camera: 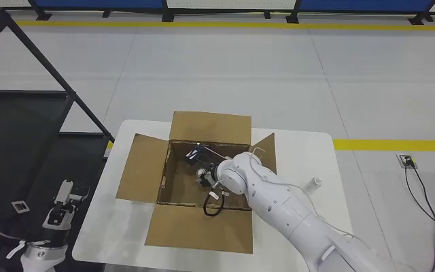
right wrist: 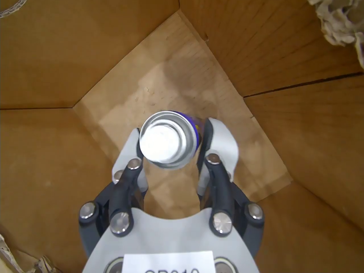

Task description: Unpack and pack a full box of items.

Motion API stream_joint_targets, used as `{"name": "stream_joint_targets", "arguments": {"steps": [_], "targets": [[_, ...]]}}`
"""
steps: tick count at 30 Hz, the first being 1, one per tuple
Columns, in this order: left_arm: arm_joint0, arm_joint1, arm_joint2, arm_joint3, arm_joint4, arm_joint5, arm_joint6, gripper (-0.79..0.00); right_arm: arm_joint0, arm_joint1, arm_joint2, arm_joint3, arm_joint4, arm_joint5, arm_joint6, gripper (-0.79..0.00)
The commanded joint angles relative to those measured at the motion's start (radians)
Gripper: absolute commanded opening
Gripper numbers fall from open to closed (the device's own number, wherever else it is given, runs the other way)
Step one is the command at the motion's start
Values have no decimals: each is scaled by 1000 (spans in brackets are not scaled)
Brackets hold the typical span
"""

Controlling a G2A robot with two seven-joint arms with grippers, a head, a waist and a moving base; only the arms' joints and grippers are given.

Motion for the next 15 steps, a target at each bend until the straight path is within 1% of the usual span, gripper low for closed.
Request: {"name": "stream_joint_targets", "arguments": {"steps": [1,3,5,8,10,12,15], "targets": [[0,0,1,-1,4,0,2,0,5,-5,-1,-3,-11,4,-1,-86],[-1,0,3,-2,7,1,3,0,9,-7,0,-18,-27,15,-1,-80],[-3,0,5,-4,8,4,4,0,10,-3,8,-51,-49,31,0,-46],[-7,0,11,-7,15,8,5,0,0,15,37,-150,-102,80,16,-28],[-10,-1,17,-10,20,12,7,0,-22,41,76,-270,-161,127,40,0],[-14,-1,23,-11,29,13,9,0,-77,78,142,-439,-224,162,83,0],[-18,-1,35,-11,45,12,15,0,-233,150,300,-766,-363,195,183,0]]}}
